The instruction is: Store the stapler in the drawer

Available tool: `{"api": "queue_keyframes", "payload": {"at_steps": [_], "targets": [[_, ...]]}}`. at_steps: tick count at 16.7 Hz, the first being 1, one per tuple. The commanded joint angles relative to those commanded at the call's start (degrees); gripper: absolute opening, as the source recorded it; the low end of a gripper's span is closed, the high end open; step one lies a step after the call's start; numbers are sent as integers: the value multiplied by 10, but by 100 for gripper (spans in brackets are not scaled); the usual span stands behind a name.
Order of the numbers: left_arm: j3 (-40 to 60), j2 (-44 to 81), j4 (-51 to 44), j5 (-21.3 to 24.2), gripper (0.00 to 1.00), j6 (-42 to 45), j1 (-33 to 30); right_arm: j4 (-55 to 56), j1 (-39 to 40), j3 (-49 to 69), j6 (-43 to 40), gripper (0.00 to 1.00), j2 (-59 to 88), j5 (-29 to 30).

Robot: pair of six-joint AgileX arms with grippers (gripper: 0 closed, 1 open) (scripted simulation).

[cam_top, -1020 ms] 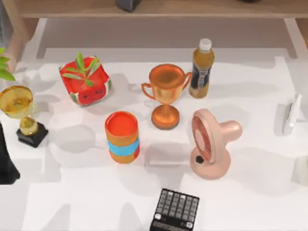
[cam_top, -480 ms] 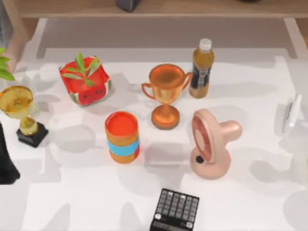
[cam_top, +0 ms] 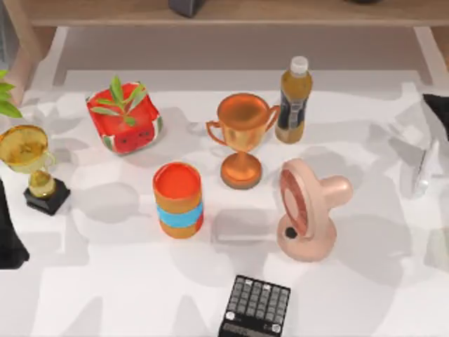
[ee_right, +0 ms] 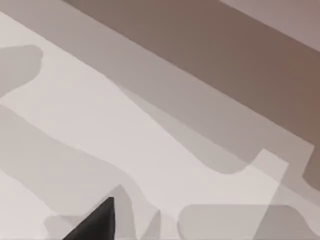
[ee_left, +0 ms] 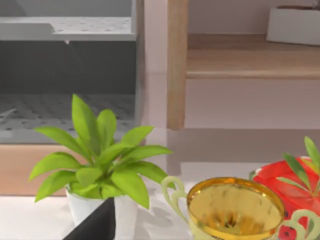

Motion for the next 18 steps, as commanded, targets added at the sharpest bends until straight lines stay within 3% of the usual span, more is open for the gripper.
{"api": "queue_keyframes", "payload": {"at_steps": [11,18], "targets": [[0,0,0,0,100,0,0,-632,119,363,442,100,147,220],[0,0,0,0,100,0,0,-814,125,474,566,100,217,296]]}}
